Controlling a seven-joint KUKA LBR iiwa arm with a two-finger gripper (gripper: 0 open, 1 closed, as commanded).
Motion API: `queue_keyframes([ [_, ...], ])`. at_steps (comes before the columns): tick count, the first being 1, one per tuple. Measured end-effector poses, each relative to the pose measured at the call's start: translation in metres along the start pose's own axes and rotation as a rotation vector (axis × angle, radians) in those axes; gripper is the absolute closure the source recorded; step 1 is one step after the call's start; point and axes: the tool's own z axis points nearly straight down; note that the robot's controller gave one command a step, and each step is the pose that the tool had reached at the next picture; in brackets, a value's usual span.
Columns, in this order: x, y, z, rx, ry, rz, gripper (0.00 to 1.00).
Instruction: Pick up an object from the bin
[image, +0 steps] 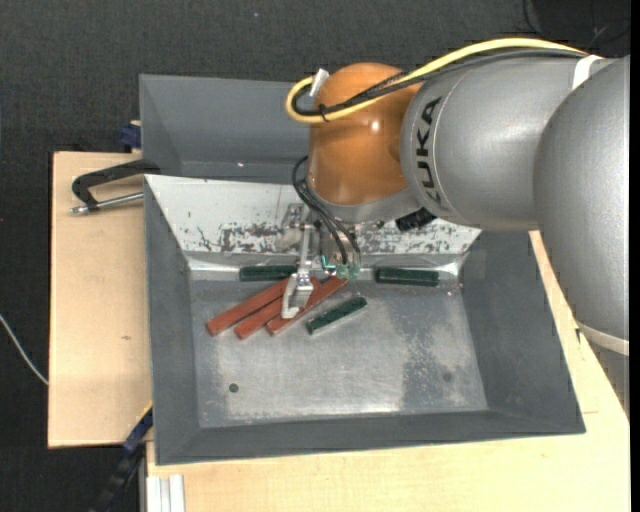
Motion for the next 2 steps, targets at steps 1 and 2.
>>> queue_keyframes([
  [1, 0.0069, 0.0197, 0.0865, -0.003, -0.005, 0.019, 1.00],
  [2, 0.0068, 0.0197, 0.0865, -0.003, -0.005, 0.019, 1.00],
])
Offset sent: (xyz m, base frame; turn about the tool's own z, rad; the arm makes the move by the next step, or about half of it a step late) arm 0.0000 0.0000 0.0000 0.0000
